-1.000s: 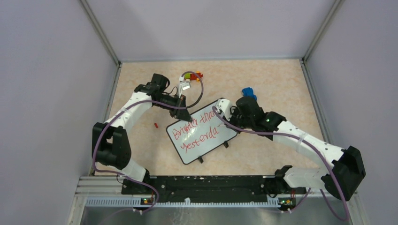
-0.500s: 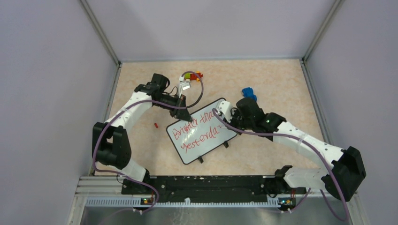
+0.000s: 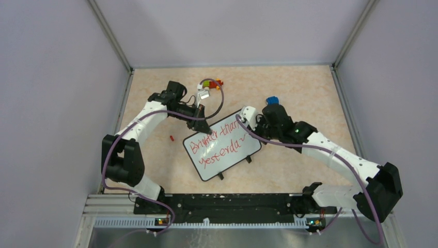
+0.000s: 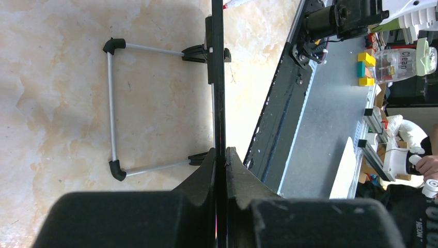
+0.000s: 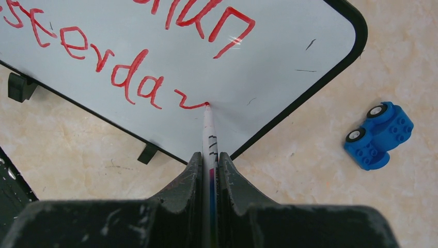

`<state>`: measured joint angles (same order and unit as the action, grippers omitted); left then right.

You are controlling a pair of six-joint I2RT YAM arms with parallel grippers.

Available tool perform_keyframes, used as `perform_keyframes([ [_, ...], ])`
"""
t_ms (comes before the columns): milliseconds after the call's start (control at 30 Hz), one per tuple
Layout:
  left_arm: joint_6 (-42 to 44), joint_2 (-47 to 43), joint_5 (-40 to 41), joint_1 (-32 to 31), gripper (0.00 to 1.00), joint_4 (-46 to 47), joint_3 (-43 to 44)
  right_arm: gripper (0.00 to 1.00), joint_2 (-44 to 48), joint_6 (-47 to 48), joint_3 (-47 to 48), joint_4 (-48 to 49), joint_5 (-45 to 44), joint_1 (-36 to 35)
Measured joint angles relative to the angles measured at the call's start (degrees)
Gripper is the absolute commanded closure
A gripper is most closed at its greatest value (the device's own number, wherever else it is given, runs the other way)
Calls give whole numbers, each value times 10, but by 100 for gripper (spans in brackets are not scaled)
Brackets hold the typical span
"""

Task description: Write a sentence on the whiteboard

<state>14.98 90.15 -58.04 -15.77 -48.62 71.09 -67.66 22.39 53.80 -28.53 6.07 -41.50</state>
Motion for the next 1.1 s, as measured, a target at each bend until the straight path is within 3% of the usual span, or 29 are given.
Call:
perform_keyframes([
  [833,0,1,-3,0,100,0,0,100,11,-6,-52,-13,31,-1],
  [1100,0,1,-4,0,100,0,0,100,1,-16,-54,-4,30,-40],
])
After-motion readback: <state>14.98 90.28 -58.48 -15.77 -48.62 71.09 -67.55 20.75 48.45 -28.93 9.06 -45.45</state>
